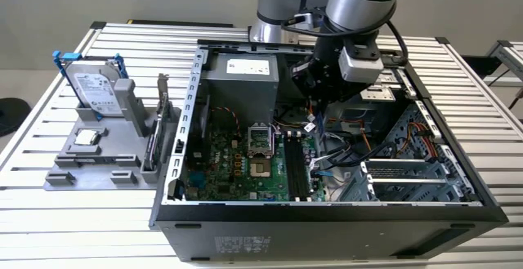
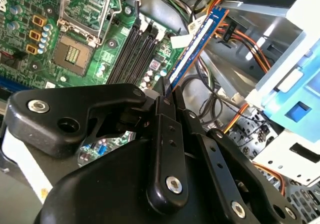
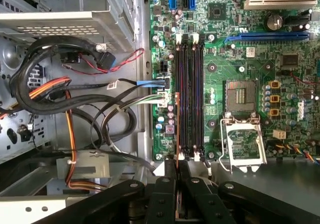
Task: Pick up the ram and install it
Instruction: 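Insert the ram into the slot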
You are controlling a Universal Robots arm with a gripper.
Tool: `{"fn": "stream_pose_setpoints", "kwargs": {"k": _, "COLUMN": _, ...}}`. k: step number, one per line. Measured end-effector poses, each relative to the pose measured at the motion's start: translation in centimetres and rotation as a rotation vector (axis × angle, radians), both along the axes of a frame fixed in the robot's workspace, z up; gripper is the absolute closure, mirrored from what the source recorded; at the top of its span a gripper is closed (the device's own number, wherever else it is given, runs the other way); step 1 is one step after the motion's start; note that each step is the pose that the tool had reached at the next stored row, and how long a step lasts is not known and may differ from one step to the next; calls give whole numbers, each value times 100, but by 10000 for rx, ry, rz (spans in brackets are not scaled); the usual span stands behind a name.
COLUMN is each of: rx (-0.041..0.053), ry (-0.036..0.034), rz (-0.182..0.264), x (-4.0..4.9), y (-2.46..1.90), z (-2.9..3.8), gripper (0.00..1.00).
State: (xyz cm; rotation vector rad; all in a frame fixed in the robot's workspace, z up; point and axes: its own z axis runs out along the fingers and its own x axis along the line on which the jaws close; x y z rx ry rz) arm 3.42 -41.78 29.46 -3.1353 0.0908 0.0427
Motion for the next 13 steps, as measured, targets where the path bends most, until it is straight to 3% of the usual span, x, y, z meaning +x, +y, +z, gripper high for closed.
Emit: {"fn": "stream_pose_setpoints", "kwargs": {"k": 13, "rx": 2, "ry": 0, "rz": -2, "x": 0, "y": -156, "z": -19, "gripper": 100}}
